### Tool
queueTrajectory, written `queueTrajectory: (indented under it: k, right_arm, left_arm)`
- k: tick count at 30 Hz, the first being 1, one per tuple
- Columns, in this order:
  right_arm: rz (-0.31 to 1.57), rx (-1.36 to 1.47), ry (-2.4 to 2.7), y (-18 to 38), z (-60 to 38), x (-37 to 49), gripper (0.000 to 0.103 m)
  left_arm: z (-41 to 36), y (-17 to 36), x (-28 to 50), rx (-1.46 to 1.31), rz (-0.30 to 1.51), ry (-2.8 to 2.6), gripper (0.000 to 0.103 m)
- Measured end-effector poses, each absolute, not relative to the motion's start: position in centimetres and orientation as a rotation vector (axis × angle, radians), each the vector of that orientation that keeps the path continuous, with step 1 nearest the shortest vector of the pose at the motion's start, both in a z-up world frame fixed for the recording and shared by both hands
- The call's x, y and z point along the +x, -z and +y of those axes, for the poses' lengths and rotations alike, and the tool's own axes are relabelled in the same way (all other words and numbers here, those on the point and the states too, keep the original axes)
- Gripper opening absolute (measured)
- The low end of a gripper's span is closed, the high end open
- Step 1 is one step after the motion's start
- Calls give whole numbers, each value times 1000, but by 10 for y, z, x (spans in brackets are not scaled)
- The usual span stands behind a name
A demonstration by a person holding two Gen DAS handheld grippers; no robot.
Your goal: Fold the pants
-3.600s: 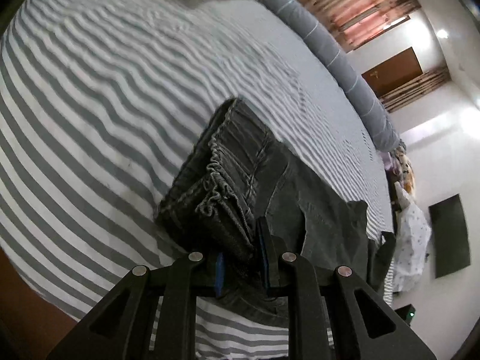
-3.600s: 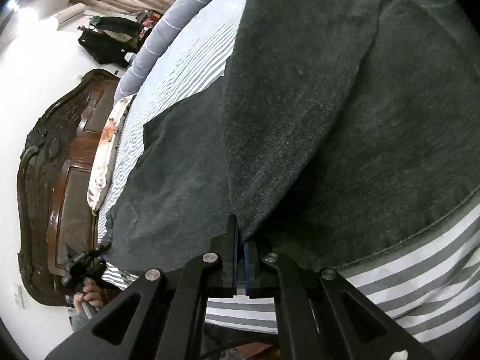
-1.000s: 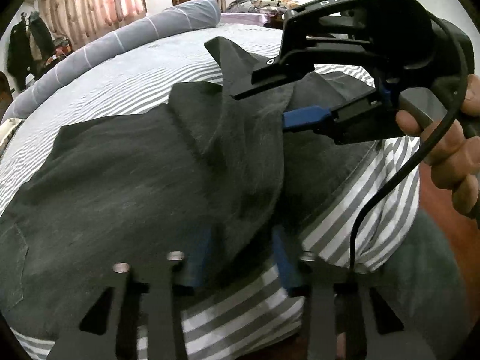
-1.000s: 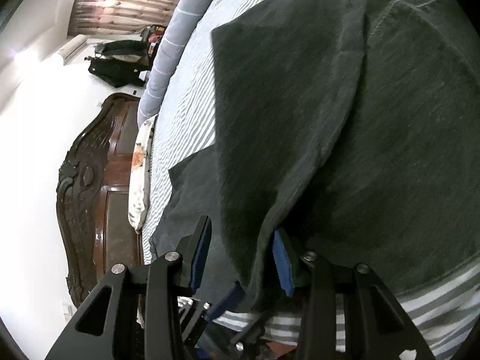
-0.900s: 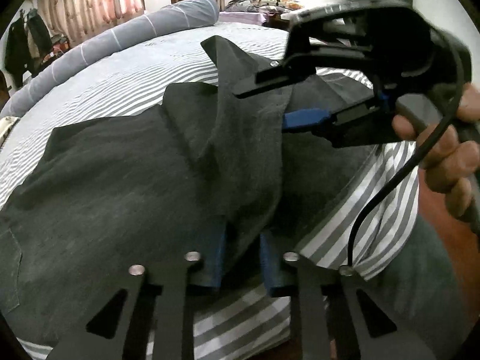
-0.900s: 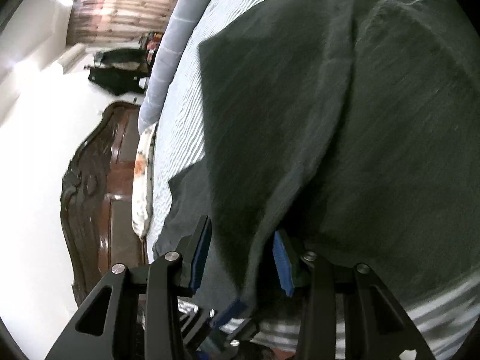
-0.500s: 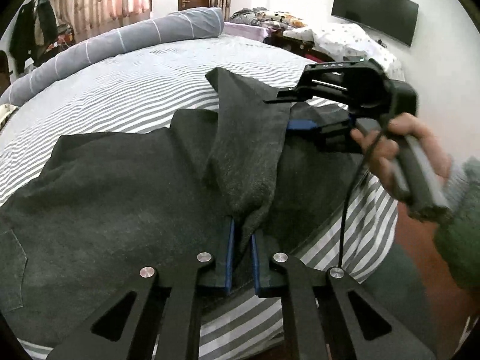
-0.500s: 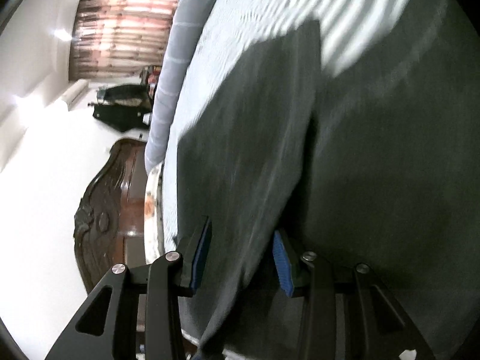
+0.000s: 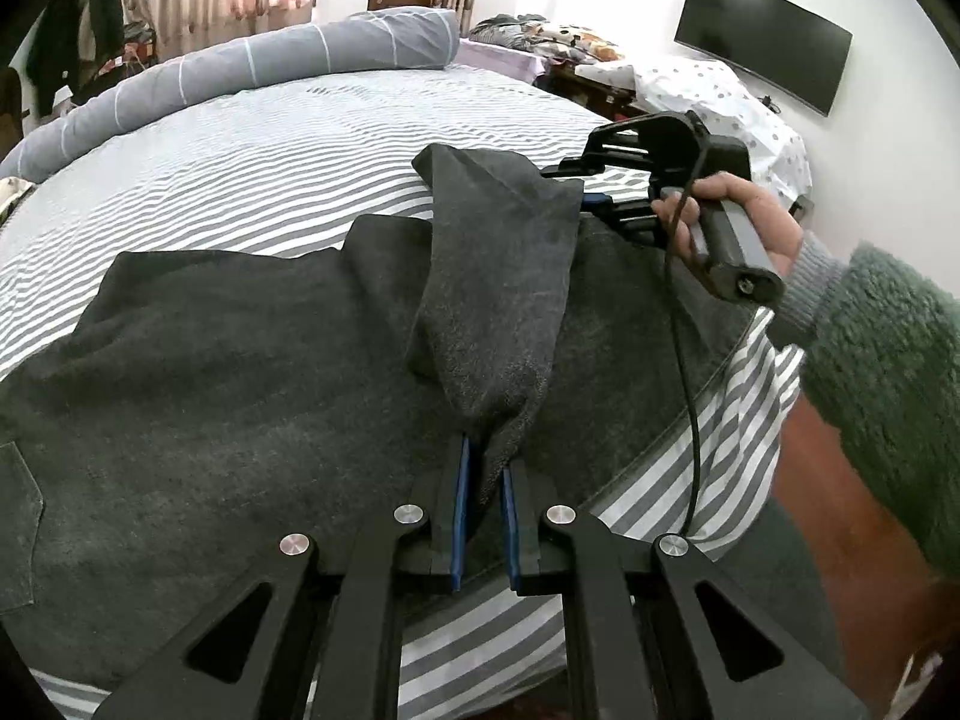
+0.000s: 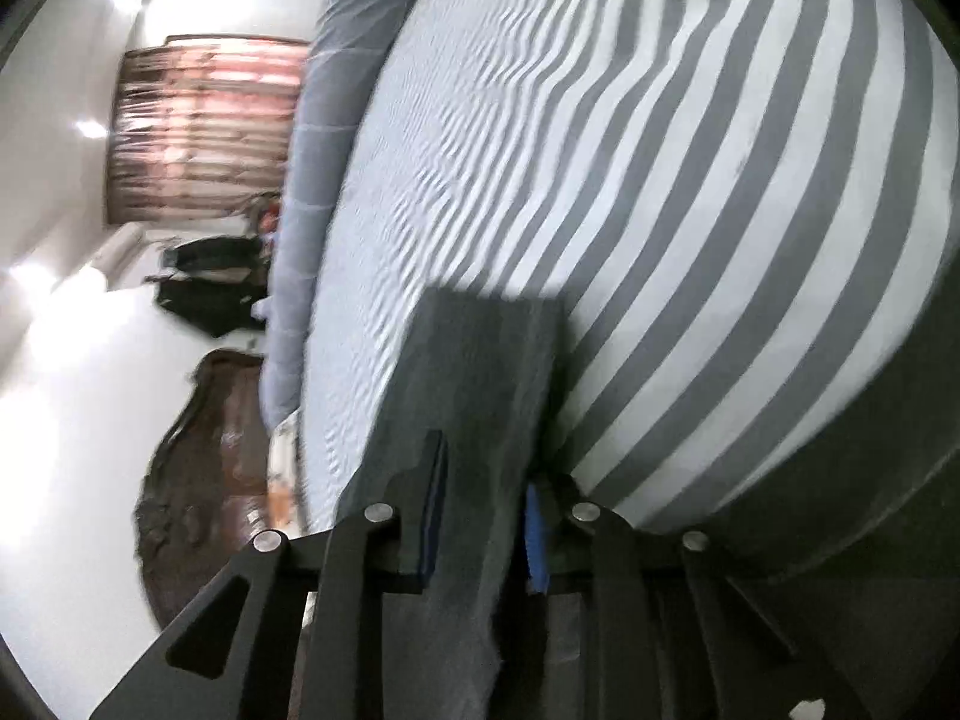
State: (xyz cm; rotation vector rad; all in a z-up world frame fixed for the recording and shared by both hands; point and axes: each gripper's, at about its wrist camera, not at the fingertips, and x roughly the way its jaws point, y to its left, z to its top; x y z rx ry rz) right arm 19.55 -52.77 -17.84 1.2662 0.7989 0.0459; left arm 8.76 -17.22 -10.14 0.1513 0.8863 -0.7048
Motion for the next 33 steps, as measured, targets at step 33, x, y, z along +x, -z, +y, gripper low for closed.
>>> queueTrajectory:
  k: [33]
  right_arm:
    - [796,1058,266,149,-574,-15,4]
  left_arm:
    - [-191,137,68,407,883,743,10]
